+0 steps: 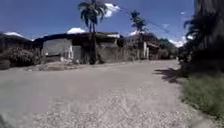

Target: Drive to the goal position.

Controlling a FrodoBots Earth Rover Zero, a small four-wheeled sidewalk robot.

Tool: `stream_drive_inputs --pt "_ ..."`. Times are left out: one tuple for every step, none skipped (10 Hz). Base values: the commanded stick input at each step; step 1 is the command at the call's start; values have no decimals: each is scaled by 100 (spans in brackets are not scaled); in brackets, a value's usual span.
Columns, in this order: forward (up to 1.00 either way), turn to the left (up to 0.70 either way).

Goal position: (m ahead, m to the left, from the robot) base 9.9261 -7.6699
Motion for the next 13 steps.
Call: stream_drive_inputs --pt "85 -34" --pt "85 -34" --pt "85 -34" --pt "85 -32" --pt "85 -34" --pt "85 -34" --pt "85 -34" --pt "85 -34" --pt "85 -34" --pt "85 -33" --pt "85 -34" --pt "85 -34" --pt "85 -34"
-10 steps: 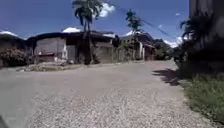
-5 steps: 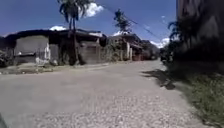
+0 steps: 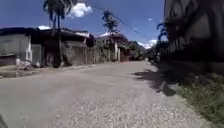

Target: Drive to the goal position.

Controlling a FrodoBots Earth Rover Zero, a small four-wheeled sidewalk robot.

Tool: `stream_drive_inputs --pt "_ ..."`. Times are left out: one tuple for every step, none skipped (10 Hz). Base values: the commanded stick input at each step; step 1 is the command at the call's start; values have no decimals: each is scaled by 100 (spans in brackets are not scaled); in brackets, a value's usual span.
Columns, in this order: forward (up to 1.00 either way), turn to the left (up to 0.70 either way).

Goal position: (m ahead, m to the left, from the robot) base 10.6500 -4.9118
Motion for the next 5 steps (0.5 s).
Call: stream_drive_inputs --pt "85 -34" --pt "85 -34" --pt "85 -34" --pt "85 -31" --pt "85 -21"
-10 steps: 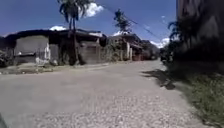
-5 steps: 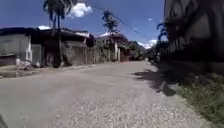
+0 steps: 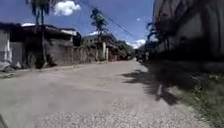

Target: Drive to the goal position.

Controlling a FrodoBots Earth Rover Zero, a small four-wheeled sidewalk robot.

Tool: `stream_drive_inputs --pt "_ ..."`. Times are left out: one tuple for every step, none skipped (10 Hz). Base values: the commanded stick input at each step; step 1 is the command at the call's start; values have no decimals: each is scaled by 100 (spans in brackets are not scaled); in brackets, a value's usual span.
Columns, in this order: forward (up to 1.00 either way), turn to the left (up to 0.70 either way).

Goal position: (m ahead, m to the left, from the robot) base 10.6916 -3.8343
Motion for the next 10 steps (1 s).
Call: stream_drive_inputs --pt "85 -24" --pt "85 -18" --pt "85 -29" --pt "85 -34" --pt "85 -34" --pt "85 -34" --pt "85 -34" --pt "85 -34" --pt "85 14" --pt "85 10"
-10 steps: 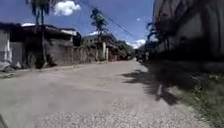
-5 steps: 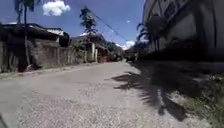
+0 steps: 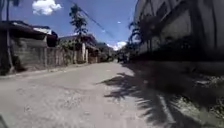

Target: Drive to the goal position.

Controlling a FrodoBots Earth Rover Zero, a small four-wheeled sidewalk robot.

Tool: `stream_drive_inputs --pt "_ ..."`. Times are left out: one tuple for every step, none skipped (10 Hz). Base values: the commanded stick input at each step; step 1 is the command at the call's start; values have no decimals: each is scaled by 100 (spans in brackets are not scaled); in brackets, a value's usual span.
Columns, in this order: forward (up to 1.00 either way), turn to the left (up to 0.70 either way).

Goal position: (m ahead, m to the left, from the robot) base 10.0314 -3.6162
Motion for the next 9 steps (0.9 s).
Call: stream_drive_inputs --pt "85 16" --pt "85 18" --pt "85 3" --pt "85 17" --pt "85 19" --pt "85 18" --pt "85 10" --pt "85 13" --pt "85 11"
